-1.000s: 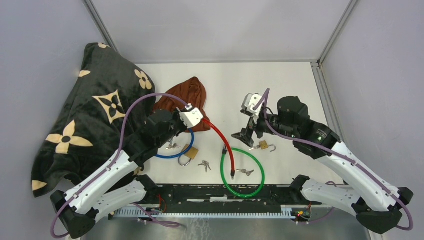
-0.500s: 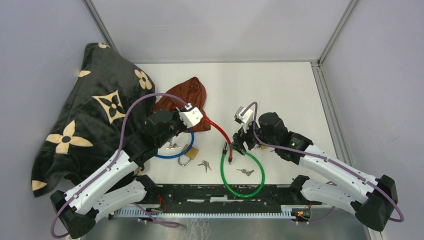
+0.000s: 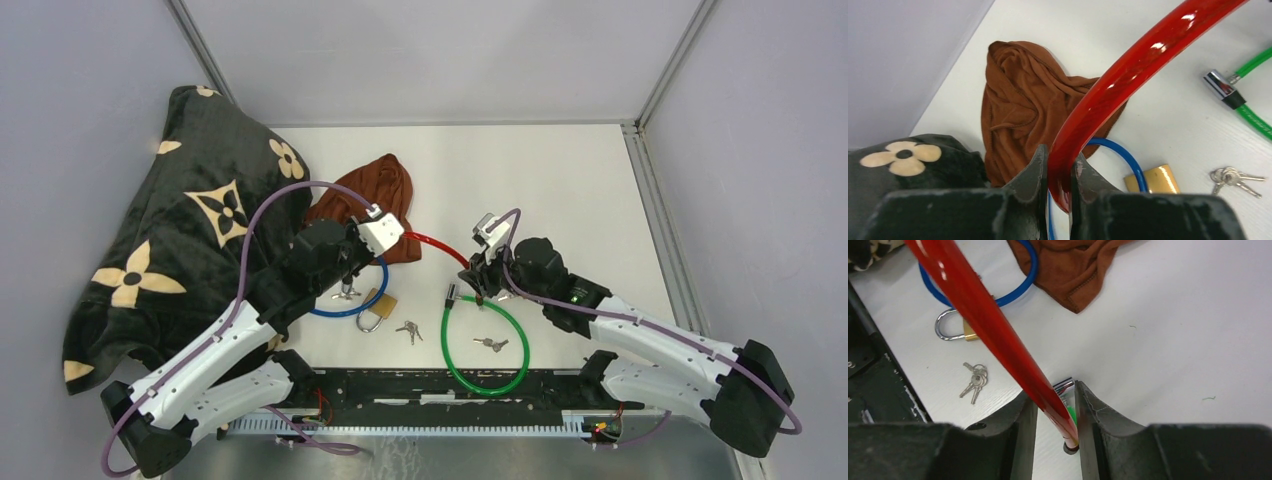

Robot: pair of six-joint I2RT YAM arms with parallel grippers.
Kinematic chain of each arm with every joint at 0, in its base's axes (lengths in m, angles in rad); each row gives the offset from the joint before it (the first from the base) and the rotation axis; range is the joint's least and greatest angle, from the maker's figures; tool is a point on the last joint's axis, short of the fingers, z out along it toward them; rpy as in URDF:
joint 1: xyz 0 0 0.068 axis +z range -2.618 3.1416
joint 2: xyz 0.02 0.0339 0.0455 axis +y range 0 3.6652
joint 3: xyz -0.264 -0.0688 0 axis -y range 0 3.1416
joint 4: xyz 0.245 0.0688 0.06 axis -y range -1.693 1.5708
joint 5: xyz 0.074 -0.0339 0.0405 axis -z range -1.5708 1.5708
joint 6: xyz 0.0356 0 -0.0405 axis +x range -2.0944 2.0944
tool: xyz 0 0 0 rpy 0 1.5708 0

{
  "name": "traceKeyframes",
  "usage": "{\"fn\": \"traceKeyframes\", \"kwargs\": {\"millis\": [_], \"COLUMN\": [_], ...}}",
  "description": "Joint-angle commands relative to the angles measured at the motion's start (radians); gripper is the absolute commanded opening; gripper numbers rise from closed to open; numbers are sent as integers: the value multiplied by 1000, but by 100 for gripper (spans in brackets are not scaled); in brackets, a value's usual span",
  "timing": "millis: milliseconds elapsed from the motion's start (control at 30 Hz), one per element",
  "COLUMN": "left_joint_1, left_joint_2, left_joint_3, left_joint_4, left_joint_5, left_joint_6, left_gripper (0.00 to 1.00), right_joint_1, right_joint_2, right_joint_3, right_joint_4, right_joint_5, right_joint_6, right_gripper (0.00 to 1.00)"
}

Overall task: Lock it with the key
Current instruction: Adjust the lock.

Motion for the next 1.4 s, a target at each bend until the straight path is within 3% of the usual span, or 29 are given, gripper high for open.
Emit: {"fn": "traceKeyframes", "kwargs": {"millis": [0,100,133,233,333,467,567,767,1000,1167,1367], "left_joint_1": [18,32,35,53,72,87,88,87,87,87,86], "left_joint_2": [-28,-40,-42,-51,-61,-94,-145,-204,-165,-148,-177], "left_joint_3": [65,84,89,98,95,36,-64,-295,-452,-527,-553], "left_joint_4": [27,19,14,-2,-11,37,140,475,662,740,738], "left_joint_5": [130,238,261,295,309,454,537,442,341,230,125], "left_joint_6": [-177,-257,-272,-311,-355,-437,-468,-483,-480,-482,-508], "left_gripper": [2,2,2,2,2,3,26,47,55,52,55], "right_joint_1": [2,1,1,1,1,-3,-9,-13,-13,-13,-13], "right_joint_2": [24,65,67,45,13,-10,-16,-2,24,25,32], "right_joint_3": [-10,10,11,4,6,60,128,226,308,350,374], "right_joint_4": [109,113,115,120,110,140,179,167,136,109,86], "right_joint_5": [133,139,157,223,268,206,117,142,120,128,162], "right_joint_6": [17,18,21,34,33,0,-49,-117,-157,-197,-233], "right_gripper": [38,37,33,8,0,0,0,0,0,0,0]}}
